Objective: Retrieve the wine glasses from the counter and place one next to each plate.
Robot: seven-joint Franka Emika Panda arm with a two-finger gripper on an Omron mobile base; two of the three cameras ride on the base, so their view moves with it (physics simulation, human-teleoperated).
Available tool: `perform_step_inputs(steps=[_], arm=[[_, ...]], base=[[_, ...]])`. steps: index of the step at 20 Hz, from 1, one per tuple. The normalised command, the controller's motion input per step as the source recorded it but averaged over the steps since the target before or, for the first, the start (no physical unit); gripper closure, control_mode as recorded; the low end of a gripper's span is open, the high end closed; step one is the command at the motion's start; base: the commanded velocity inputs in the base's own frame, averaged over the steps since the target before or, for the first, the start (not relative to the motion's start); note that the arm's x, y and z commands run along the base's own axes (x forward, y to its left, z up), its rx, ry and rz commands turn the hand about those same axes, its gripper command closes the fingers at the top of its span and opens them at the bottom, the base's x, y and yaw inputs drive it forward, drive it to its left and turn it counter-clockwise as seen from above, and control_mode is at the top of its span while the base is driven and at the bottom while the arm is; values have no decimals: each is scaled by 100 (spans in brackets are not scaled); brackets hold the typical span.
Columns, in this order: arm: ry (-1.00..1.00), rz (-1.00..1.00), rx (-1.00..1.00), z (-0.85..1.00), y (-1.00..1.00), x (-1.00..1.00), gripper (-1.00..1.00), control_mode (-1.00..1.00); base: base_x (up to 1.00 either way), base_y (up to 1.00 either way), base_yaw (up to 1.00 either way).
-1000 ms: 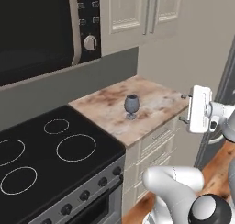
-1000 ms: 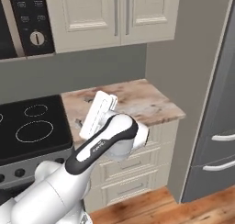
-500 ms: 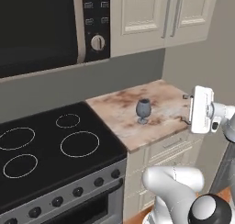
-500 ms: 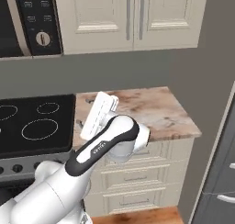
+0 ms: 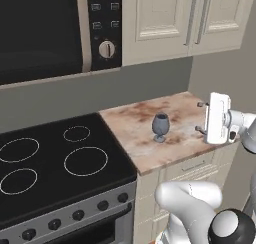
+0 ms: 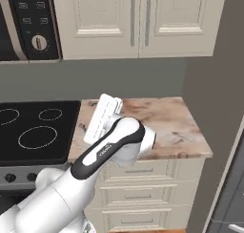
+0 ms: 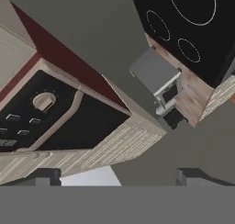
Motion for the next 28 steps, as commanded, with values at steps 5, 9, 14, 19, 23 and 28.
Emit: perform_step_inputs(steps=[5,9,14,19,23,28], arm=[[0,0,0,0,0,0,-100,100],[0,0,0,0,0,0,-100,100],[0,0,0,0,0,0,-100,100],[0,0,0,0,0,0,-100,100],[0,0,0,0,0,0,-100,100],[6,0,0,-2,-1,4,-100,-100]], base=[[57,-4,13],[31,-23,11],[12,-35,20],[11,-37,22],[9,-6,12],[18,0,2]])
